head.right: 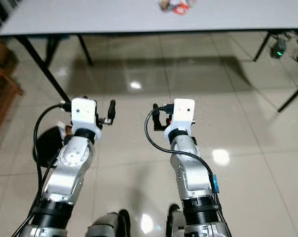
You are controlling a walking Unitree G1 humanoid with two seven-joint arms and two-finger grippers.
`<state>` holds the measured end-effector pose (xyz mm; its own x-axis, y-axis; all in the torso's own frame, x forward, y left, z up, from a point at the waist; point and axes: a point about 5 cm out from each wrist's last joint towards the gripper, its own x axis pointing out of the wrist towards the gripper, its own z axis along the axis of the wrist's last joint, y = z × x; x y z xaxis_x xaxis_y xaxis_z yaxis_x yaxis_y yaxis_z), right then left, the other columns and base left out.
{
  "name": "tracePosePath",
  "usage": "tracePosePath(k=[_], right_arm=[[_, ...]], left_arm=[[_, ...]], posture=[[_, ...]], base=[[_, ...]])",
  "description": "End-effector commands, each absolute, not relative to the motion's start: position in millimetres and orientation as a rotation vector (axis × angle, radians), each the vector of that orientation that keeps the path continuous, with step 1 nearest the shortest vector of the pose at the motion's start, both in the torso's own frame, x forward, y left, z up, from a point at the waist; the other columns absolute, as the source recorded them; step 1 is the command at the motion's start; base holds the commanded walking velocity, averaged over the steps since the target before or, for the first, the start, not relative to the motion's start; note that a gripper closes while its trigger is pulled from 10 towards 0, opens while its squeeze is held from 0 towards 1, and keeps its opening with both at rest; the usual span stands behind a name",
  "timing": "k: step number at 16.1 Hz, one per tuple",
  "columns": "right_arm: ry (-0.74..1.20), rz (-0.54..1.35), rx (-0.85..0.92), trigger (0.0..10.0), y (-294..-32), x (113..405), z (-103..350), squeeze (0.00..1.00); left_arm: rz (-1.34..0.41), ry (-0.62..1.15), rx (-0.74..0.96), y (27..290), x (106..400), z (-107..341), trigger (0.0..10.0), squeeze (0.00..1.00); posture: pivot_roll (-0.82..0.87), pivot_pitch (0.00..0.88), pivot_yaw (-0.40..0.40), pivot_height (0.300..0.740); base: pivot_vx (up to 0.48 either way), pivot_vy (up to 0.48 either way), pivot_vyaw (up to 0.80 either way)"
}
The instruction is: Picking trash to rubbish bin
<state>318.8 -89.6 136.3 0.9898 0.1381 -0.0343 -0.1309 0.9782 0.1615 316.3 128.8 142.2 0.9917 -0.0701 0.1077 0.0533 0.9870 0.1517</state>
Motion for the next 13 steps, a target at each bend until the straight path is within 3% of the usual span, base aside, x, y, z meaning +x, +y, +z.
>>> tracePosePath(k=[1, 8, 13], right_arm=[[0.045, 0.103, 0.171, 10.0, -91.4, 320.8, 133.4, 0.00], [0.011, 0.084, 0.156, 10.0, -99.6, 329.6, 135.2, 0.00], [-0.012, 0.104, 0.181, 10.0, -111.2, 325.9, 139.1, 0.00]], left_arm=[[-0.060, -0.064, 0.139, 133.6, 318.2, 130.3, 10.0, 0.00], [-0.103, -0.039, 0.091, 118.0, 323.6, 121.5, 10.0, 0.00], [-0.138, -0.034, 0.061, 92.6, 317.5, 111.8, 10.0, 0.00]], posture=[[-0.01, 0.059, 0.079, 0.740], [-0.03, 0.000, 0.087, 0.740], [-0.02, 0.000, -0.024, 0.740]], base=[[0.000, 0.000, 0.00], [0.000, 0.000, 0.00], [0.000, 0.000, 0.00]])
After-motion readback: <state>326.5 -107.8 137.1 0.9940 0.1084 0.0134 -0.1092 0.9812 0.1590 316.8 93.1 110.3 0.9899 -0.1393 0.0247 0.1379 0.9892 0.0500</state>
